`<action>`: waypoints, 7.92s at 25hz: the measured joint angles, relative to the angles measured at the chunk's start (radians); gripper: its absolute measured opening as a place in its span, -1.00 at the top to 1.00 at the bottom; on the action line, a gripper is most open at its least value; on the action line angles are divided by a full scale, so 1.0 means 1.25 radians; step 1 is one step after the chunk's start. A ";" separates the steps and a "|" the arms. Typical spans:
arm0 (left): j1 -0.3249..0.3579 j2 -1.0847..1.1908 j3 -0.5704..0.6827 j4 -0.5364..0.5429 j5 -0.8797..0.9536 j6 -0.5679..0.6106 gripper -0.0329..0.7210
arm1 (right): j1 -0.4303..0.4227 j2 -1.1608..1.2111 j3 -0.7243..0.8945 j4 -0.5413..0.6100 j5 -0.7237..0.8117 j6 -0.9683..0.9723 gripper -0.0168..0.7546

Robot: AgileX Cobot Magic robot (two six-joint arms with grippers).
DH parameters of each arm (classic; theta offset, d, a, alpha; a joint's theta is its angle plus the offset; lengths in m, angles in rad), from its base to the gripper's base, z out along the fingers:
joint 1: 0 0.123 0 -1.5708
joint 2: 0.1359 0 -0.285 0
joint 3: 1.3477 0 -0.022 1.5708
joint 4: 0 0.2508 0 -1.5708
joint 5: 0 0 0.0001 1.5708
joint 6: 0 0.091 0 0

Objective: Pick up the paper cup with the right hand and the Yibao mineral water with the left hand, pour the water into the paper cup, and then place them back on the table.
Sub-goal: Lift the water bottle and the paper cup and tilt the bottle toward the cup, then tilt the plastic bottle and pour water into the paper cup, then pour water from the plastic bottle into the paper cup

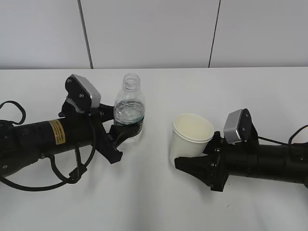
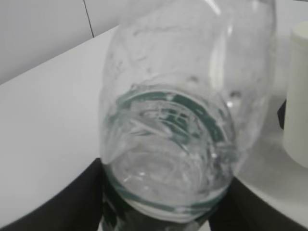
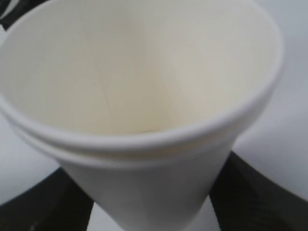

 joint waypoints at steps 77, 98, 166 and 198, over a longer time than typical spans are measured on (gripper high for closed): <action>0.001 0.000 -0.149 -0.028 -0.083 0.850 -0.08 | 0.074 0.000 -0.232 -0.300 0.039 0.214 -0.41; 0.001 0.000 -0.150 -0.064 -0.083 1.004 -0.08 | 0.074 0.000 -0.232 -0.356 0.098 0.239 -0.41; 0.001 0.000 -0.149 -0.074 -0.101 1.080 -0.08 | 0.074 0.000 -0.232 -0.362 0.112 0.232 -0.40; 0.010 -0.008 -0.118 -0.178 0.014 0.013 -0.08 | 0.074 0.000 -0.232 -0.333 0.100 0.184 -0.40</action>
